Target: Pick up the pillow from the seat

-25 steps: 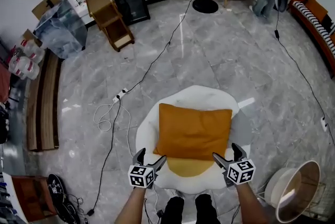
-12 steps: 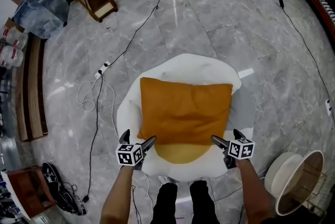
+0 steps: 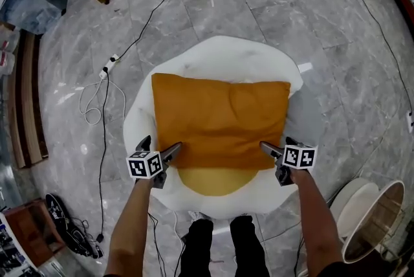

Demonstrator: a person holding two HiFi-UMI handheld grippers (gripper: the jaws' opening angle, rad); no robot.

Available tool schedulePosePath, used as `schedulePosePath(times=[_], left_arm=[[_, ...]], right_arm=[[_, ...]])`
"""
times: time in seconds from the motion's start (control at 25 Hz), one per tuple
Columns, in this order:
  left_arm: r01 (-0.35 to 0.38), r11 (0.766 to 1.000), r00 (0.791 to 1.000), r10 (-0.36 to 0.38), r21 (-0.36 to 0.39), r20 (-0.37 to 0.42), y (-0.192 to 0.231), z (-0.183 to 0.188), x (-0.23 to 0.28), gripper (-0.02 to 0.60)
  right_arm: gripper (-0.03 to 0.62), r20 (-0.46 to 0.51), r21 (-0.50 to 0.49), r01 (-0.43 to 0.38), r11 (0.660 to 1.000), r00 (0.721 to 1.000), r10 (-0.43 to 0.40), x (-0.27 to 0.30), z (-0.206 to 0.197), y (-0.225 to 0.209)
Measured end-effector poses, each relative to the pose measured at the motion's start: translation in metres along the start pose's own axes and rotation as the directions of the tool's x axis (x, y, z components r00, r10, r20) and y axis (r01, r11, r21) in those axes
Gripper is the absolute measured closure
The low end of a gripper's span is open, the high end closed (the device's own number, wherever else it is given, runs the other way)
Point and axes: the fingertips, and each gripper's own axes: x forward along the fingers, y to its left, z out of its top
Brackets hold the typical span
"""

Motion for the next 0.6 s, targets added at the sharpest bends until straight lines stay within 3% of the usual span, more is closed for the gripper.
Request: schedulePosePath(times=[0.4,0.6], left_arm=[[0.071,0.993,0.996,-0.075,-0.095,-0.037,0.011,-0.011,0.051,-0.015],[0.16,0.984,0.984,-0.164,-0.074,-0.065,0.001,-0.01,0.064,-0.012]], right_arm=[[0.003,-0.038,0.024,-0.047,0.999,0.998,0.048,0.053,0.008,-0.015],[0.01,-0.039,0.034,-0.106,0.994,0.993,0.107,0.065,0.008,-0.014]])
